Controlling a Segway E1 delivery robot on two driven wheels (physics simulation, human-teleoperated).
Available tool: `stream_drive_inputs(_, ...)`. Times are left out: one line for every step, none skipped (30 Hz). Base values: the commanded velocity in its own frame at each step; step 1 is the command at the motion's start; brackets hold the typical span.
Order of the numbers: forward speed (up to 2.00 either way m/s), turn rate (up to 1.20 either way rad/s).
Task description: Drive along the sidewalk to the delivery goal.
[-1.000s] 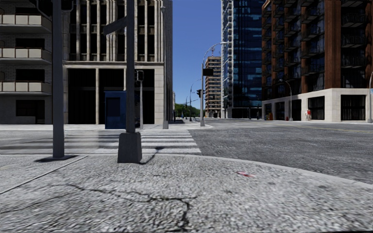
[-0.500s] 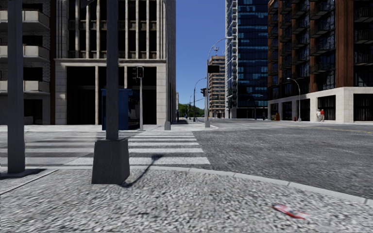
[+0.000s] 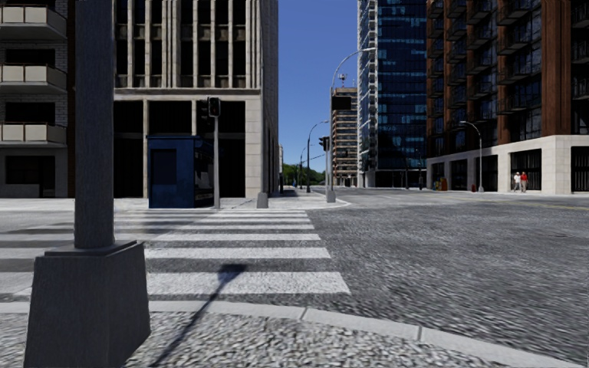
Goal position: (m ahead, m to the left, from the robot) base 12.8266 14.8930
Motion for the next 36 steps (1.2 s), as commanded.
stream_drive_inputs(1.97, 0.15)
stream_drive_inputs(1.97, 0.18)
stream_drive_inputs(1.97, 0.19)
stream_drive_inputs(1.97, 0.21)
stream_drive_inputs(1.97, 0.22)
stream_drive_inputs(1.97, 0.22)
stream_drive_inputs(1.97, 0.22)
stream_drive_inputs(1.97, 0.15)
stream_drive_inputs(1.97, 0.09)
stream_drive_inputs(1.97, 0.09)
stream_drive_inputs(1.97, 0.08)
stream_drive_inputs(1.97, 0.08)
stream_drive_inputs(1.97, 0.07)
stream_drive_inputs(1.97, 0.07)
stream_drive_inputs(1.97, 0.08)
stream_drive_inputs(1.97, 0.09)
stream_drive_inputs(1.97, 0.11)
stream_drive_inputs(1.97, 0.11)
stream_drive_inputs(1.97, 0.12)
stream_drive_inputs(1.95, 0.10)
stream_drive_inputs(1.88, 0.07)
stream_drive_inputs(1.88, 0.07)
stream_drive_inputs(1.75, 0.06)
stream_drive_inputs(1.65, 0.05)
stream_drive_inputs(1.53, 0.05)
stream_drive_inputs(1.53, 0.05)
stream_drive_inputs(1.42, 0.03)
stream_drive_inputs(1.37, 0.02)
stream_drive_inputs(1.36, 0.01)
stream_drive_inputs(1.36, 0.01)
stream_drive_inputs(1.35, 0.01)
stream_drive_inputs(1.35, 0.01)
stream_drive_inputs(1.35, 0.01)
stream_drive_inputs(1.35, 0.01)
stream_drive_inputs(1.35, 0.01)
stream_drive_inputs(1.35, 0.01)
